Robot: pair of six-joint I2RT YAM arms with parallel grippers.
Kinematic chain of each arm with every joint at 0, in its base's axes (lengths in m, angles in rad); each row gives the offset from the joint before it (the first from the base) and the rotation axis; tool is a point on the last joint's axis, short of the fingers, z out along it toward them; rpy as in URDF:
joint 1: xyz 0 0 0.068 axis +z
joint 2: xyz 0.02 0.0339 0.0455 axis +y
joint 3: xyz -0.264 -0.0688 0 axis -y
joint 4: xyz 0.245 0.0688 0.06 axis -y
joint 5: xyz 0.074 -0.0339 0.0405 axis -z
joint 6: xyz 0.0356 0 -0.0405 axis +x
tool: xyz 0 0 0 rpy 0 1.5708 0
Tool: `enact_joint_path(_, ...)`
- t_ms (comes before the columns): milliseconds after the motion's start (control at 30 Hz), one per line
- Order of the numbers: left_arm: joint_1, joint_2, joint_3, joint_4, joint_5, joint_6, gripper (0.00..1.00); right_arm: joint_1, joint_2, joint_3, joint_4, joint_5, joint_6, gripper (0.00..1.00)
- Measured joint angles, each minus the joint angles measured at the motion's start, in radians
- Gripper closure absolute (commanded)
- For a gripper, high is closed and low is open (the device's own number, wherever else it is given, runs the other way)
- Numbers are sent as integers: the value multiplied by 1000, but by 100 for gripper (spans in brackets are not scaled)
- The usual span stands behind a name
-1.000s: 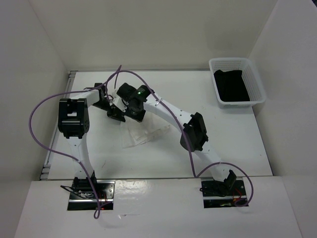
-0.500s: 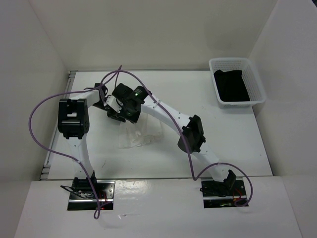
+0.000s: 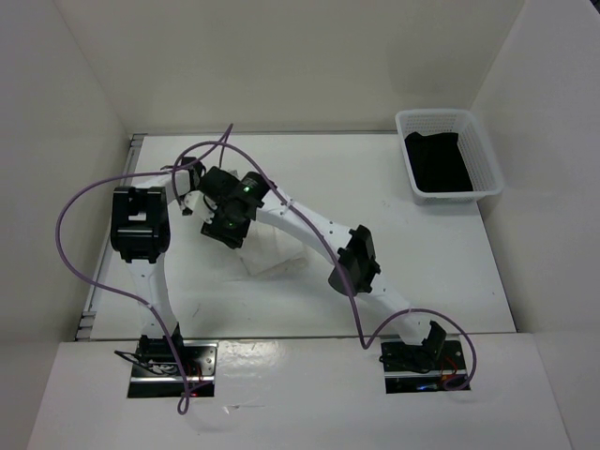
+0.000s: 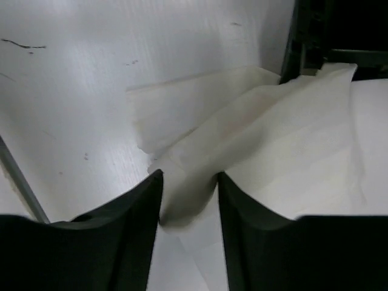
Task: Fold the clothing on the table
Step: Fold the skirt
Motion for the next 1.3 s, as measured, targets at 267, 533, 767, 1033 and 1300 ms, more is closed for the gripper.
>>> enact_joint_path(267,0,0,0,1,0,0,100,23,0,6,-1,-29,0,31)
enact_joint_path(533,3,-10,-7,3,-2,2,64,23,-6,0,-1,11,0,29)
enact_joint_path(767,66,-150,-88,-20,-34,20,30,-10,-88,-93,0,56,0,29)
enact_joint_path(1033,233,-356,-149,-73,-128,55,13,-155,-200,-170,5,89,0,29)
enact_joint_path(1300,202,-385,-70,-132,6,76,13,-300,-259,-277,19,93,0,29)
